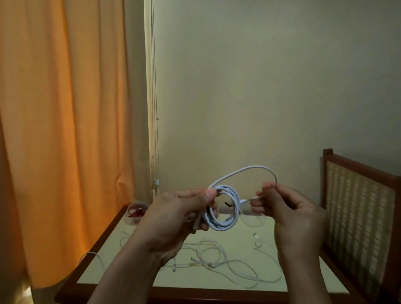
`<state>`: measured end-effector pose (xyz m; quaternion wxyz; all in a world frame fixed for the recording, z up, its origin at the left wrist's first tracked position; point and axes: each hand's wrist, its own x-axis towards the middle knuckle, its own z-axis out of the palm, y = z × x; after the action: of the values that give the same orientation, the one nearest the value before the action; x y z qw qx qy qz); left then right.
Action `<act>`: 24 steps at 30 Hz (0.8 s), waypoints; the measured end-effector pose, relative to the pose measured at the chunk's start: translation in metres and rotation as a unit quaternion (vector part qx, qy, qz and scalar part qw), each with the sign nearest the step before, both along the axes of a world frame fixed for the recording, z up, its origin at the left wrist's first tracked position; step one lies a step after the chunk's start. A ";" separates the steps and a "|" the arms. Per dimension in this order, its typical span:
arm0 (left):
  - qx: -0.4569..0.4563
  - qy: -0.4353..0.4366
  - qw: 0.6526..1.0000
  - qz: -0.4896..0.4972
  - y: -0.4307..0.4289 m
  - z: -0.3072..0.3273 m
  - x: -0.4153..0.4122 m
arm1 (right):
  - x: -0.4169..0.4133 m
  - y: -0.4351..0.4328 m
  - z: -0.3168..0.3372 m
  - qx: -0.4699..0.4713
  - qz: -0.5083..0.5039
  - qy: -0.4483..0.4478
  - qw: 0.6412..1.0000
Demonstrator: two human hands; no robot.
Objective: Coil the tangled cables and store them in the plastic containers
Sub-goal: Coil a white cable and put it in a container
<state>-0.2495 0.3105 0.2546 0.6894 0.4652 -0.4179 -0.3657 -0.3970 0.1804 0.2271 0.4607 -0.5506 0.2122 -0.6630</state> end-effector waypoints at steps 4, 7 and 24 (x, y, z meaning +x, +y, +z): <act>0.008 0.016 1.000 -0.012 -0.003 -0.004 0.002 | 0.010 0.002 -0.005 0.036 0.053 -0.023 0.998; 0.020 0.012 1.000 -0.016 -0.002 -0.005 0.005 | 0.013 0.001 -0.009 0.041 0.075 -0.017 0.996; -0.001 -0.080 0.996 0.037 -0.003 -0.008 0.010 | 0.009 0.051 -0.006 0.013 0.247 0.130 0.960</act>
<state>-0.2393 0.3075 0.2464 0.6673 0.5071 -0.4545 -0.3016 -0.3880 0.2312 0.2206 0.5857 -0.6615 0.1361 -0.4482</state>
